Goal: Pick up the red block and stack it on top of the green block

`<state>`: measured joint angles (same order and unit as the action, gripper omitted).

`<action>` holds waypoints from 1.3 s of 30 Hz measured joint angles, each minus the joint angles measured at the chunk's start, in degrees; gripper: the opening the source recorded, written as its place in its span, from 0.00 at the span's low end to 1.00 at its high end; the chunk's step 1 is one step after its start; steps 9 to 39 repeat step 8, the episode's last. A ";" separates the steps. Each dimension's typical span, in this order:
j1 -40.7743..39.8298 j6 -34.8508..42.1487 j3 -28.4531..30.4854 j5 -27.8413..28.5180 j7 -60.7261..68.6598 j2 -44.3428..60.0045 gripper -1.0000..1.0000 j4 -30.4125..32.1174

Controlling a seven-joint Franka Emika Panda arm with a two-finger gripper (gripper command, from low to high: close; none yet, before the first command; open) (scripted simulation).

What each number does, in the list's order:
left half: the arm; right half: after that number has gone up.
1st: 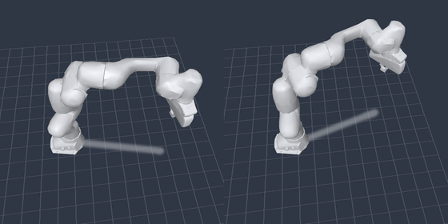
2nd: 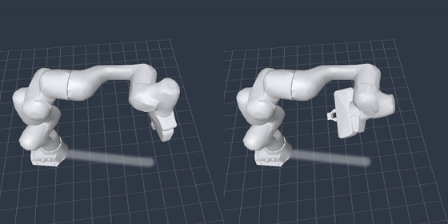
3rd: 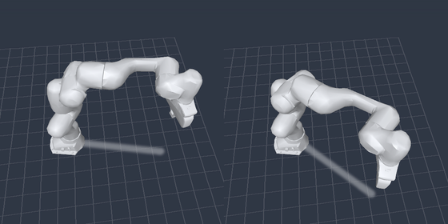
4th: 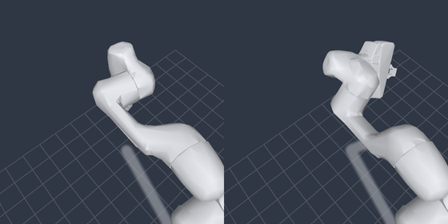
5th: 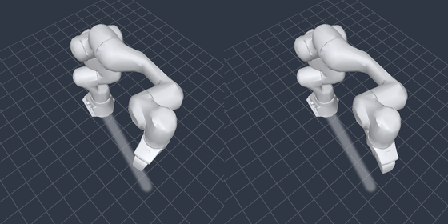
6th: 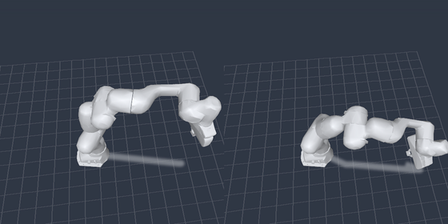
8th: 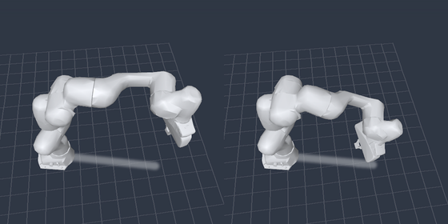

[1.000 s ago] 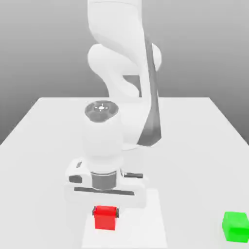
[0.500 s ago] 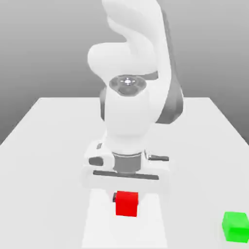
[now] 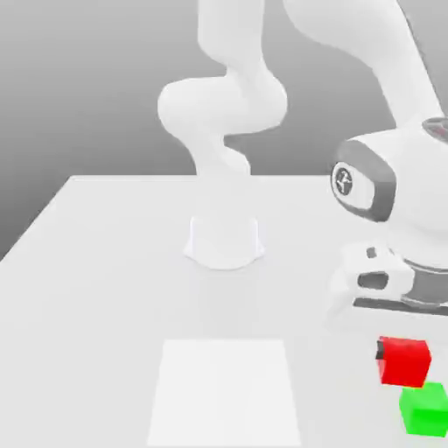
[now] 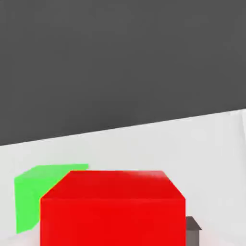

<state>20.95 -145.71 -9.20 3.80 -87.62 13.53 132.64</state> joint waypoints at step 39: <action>1.91 -6.94 1.01 2.60 -3.49 7.87 1.00 -1.16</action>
